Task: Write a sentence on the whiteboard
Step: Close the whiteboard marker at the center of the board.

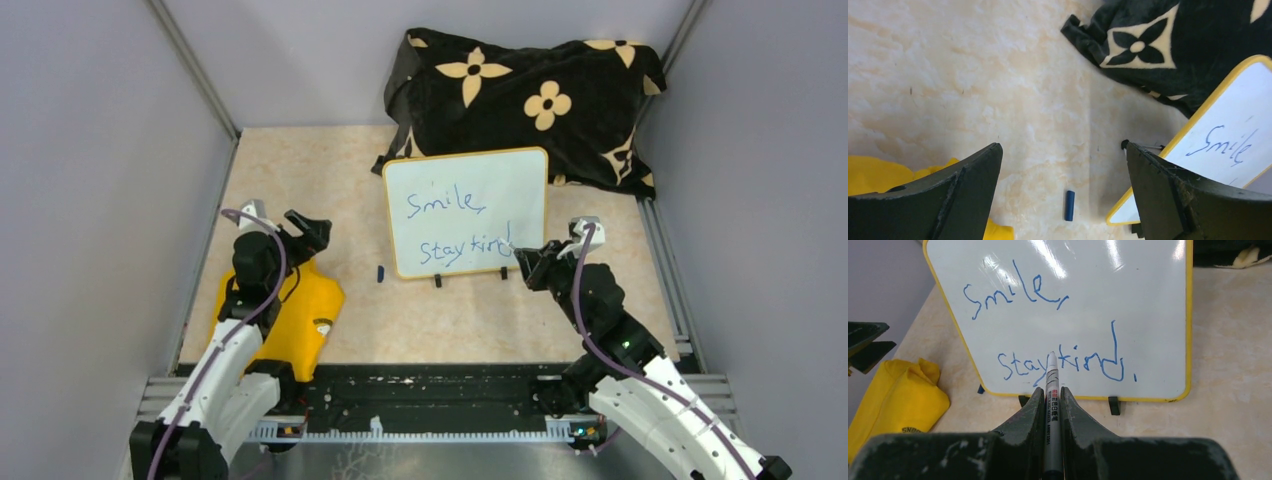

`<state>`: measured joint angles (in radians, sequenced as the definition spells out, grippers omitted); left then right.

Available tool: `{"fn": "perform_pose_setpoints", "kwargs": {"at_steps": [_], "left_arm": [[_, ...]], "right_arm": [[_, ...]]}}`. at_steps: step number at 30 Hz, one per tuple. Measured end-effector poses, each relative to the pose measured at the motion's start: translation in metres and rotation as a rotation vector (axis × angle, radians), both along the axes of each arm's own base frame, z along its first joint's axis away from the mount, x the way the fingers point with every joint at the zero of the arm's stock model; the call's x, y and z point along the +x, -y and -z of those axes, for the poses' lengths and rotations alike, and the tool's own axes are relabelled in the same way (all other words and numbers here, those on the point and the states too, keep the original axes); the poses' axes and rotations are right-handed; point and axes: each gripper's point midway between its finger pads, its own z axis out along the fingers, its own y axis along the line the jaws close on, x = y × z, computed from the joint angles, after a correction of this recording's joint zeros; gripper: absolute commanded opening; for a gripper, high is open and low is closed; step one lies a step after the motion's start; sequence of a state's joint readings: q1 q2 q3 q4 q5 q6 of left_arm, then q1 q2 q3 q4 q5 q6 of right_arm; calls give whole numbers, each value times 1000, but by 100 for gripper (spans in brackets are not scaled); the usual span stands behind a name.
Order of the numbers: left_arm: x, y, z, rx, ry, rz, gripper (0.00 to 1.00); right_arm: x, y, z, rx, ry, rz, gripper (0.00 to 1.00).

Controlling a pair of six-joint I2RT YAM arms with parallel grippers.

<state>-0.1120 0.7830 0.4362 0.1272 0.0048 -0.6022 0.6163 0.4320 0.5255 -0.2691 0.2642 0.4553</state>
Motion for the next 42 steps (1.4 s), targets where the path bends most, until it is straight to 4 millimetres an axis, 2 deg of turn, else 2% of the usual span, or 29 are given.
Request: {"fn": "perform_pose_setpoints", "kwargs": {"at_steps": [6,9,13,18,22,28,31,37,42], "left_arm": [[4,1,35,-14,-123,-50,99],[4,10,53,21,-229,-45,99],[16,18,52,118,-315,9,99],[37,29,40,189,-363,89,99],[31,47,49,181,-385,216,99],[14,77,77,249,-490,393,97],[8,91,85,285,-523,445,91],[-8,109,111,334,-613,522,72],[-16,112,132,352,-688,540,68]], "right_arm": [[0,0,0,1,2,0,0],[-2,2,-4,12,16,3,0],[-2,3,-6,16,23,7,0],[-2,4,-6,15,24,13,0],[-1,5,-6,14,24,19,0],[-1,5,-5,11,21,24,0],[1,5,-1,1,7,25,0],[4,4,5,-14,-12,30,0],[4,4,4,-14,-12,32,0]]}}
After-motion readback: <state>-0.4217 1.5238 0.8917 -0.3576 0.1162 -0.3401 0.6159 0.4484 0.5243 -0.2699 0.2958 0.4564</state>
